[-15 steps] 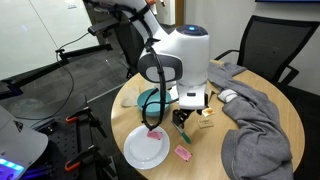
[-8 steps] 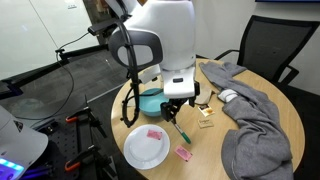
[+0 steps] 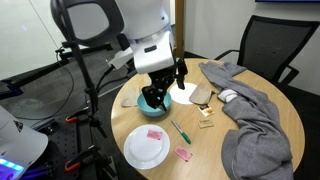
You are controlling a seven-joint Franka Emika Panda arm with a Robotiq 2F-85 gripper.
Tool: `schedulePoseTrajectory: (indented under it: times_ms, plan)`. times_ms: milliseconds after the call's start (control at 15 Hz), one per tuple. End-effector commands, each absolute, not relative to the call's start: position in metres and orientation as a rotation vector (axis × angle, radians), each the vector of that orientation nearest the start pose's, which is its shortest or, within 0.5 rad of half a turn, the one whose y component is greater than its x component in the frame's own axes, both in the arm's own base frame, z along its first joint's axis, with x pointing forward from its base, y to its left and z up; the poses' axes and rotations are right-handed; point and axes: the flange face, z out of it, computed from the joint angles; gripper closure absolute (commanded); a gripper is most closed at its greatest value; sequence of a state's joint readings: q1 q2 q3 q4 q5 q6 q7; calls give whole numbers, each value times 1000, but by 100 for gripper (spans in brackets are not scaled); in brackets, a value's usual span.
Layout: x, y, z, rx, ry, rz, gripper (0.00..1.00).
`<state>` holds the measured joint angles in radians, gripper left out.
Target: Rotate the marker to the right
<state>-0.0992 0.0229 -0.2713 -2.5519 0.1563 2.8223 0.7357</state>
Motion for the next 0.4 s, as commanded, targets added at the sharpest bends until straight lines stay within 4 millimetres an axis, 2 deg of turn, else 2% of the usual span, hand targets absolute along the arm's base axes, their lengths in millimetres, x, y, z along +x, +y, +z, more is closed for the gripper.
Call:
schedulePoseTrajectory:
  times_ms: [0,67,333]
  plan:
    - [420,-172,314,-2506,1603,-432,0]
    - [433,-177,300,-2478,1683,-391,0]
    - [426,-173,310,-2502,1622,-417,0]
